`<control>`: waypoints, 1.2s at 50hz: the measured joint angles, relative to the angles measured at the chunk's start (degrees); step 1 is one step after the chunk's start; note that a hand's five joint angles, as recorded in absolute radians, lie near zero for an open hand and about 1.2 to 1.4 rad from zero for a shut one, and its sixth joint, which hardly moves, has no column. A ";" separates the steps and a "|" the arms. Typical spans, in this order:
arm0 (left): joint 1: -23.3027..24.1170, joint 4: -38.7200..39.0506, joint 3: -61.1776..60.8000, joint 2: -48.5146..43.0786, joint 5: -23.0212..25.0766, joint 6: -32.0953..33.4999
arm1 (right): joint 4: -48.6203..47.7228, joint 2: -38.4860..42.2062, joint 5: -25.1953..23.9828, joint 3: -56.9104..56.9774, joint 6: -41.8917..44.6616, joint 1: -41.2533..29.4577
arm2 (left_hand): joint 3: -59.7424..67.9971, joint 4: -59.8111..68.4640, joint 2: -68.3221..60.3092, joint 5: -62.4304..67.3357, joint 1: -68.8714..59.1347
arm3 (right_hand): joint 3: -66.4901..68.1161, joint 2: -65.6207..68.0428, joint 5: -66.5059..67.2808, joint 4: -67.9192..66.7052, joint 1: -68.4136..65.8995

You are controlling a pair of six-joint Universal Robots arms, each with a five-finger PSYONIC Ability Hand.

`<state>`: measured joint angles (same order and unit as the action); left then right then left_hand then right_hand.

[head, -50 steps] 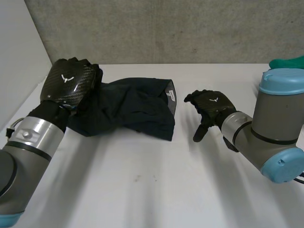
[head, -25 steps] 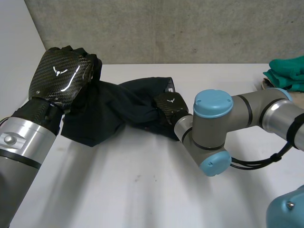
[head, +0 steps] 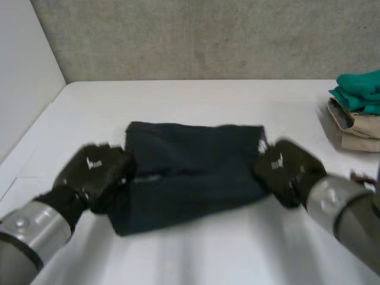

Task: Fold the laundry.

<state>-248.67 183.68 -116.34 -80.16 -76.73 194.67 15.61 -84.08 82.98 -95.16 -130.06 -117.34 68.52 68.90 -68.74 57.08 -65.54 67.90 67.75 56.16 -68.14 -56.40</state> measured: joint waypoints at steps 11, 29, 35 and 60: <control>2.88 -8.20 2.37 -9.75 -0.04 6.37 | 5.79 0.60 -0.21 -3.77 3.90 1.93 | 0.00 0.00 0.00 0.02 0.00 | 0.00 0.00 0.00 -0.01 0.00; 3.44 17.92 45.74 -32.73 -6.93 18.74 | -21.74 20.18 4.74 35.27 -4.60 1.24 | 0.01 0.02 -0.01 0.00 0.00 | -0.53 -0.39 0.18 0.51 0.66; 2.98 31.92 59.29 -34.41 -10.43 20.35 | -47.30 21.85 5.64 41.82 -4.79 1.02 | 0.01 0.02 -0.01 0.01 0.00 | 0.13 0.04 0.18 -0.24 0.66; 3.88 27.94 24.74 -34.30 -11.59 18.34 | -40.38 27.32 7.38 17.74 -6.28 -2.29 | 0.01 0.03 -0.01 0.54 0.00 | 0.12 0.04 0.84 -0.25 0.04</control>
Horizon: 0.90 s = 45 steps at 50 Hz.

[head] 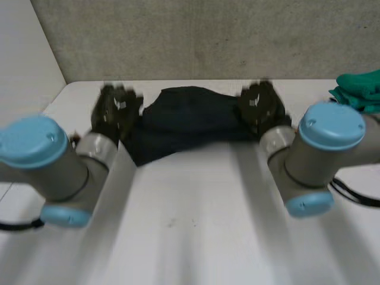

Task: Fold the laundry.

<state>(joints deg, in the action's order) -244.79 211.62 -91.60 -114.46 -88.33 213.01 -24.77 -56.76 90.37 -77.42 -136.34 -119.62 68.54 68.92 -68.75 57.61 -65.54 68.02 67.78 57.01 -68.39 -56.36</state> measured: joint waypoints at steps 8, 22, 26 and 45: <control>2.40 -10.49 -13.34 9.70 -0.01 0.44 | 16.95 -5.27 -0.08 -10.59 0.57 0.46 | 0.00 0.00 0.00 0.00 0.00 | 0.01 0.00 0.00 0.00 0.00; 7.69 -51.70 -22.07 27.71 0.02 1.23 | 51.82 -23.63 -4.37 -23.45 9.48 3.77 | 0.00 0.00 0.00 0.00 0.00 | 0.01 0.00 0.00 0.00 0.00; 8.54 -51.82 -19.85 25.47 -0.15 3.06 | 50.67 -24.58 -5.52 -23.86 10.54 5.13 | 0.00 0.00 0.00 0.00 0.00 | 0.01 0.00 0.00 0.00 0.00; 8.24 -9.69 21.03 -13.98 -2.80 8.92 | 12.68 -5.11 2.60 -6.70 4.95 4.84 | 0.00 0.00 0.00 0.49 -0.01 | 0.01 0.00 0.30 0.00 0.00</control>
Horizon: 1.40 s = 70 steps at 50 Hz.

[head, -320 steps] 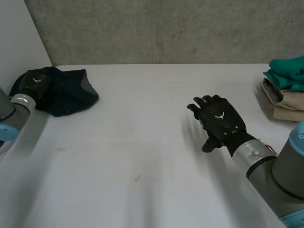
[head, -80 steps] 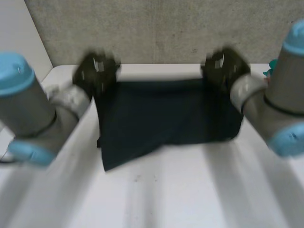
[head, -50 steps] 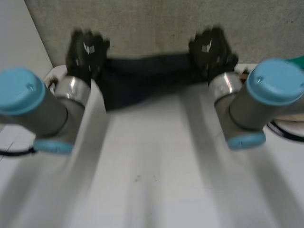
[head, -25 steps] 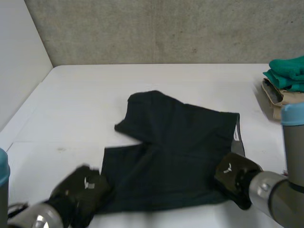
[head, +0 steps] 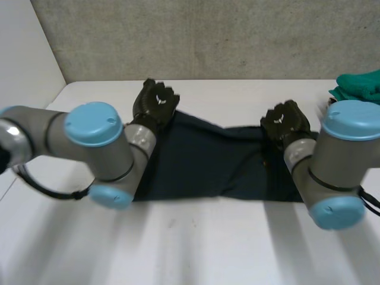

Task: Fold the laundry.

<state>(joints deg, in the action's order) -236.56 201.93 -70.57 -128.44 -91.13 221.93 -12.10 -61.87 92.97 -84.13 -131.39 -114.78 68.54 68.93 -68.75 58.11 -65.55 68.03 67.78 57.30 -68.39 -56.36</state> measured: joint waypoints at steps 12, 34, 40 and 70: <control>-1.64 8.93 27.11 -24.31 2.03 4.98 | -11.71 21.59 0.64 19.59 3.24 0.08 | -39.86 -40.82 40.59 -39.73 43.77 | -42.99 -44.56 -40.74 43.00 38.88; 0.30 9.24 -7.46 3.98 2.38 -9.46 | 6.08 -6.10 -7.72 -4.15 -27.07 9.15 | -56.34 -57.29 56.93 -55.40 54.59 | -55.63 -55.00 -53.55 54.64 44.77; 0.79 9.33 -16.09 8.49 2.54 -14.17 | 9.55 -6.22 -11.06 -9.04 -27.68 13.18 | -56.34 -57.29 56.93 -55.40 54.59 | -55.63 -55.00 -53.55 54.64 44.77; 0.51 9.16 -20.51 11.93 2.34 -15.57 | -4.51 -5.78 -11.37 -12.65 -5.76 23.91 | -56.34 -57.29 56.93 -55.40 54.59 | -0.05 -0.15 -1.66 0.24 1.31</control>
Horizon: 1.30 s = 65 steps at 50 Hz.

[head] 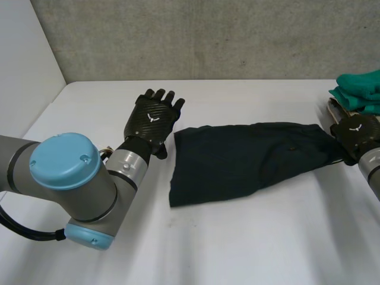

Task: Fold the laundry.

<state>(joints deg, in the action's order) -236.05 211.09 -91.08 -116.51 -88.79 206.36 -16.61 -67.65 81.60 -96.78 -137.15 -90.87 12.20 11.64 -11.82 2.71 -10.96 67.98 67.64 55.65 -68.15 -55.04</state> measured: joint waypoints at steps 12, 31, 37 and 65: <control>-0.42 0.06 -2.61 2.08 -0.11 -0.20 | -4.22 -0.06 -15.07 4.77 4.67 -15.35 | 0.00 0.00 0.00 0.00 0.00 | 0.00 0.00 0.67 -0.21 -0.68; -3.39 -0.39 -4.26 5.67 -1.17 -6.61 | -4.05 12.05 -15.47 15.44 -16.12 -32.08 | 0.03 0.00 0.00 0.00 0.00 | -22.16 -23.22 -18.83 22.14 17.30; -3.66 -0.29 -3.74 6.17 -1.39 -6.76 | -1.40 6.20 -10.51 15.69 -33.44 -30.85 | 0.03 0.00 0.00 0.00 0.00 | -55.63 -54.93 -51.85 54.43 43.47; 5.10 -28.65 38.25 -19.74 2.08 -16.13 | 20.97 9.99 -8.74 29.33 -42.73 -19.25 | 0.03 0.00 0.00 0.00 0.00 | -55.63 -54.93 -51.85 54.43 43.47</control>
<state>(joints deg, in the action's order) -230.95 182.44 -52.82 -136.25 -86.70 190.23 4.36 -57.65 72.86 -67.45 -179.89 -110.12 12.23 11.64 -11.82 2.71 -10.96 12.35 12.71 3.80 -13.72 -11.58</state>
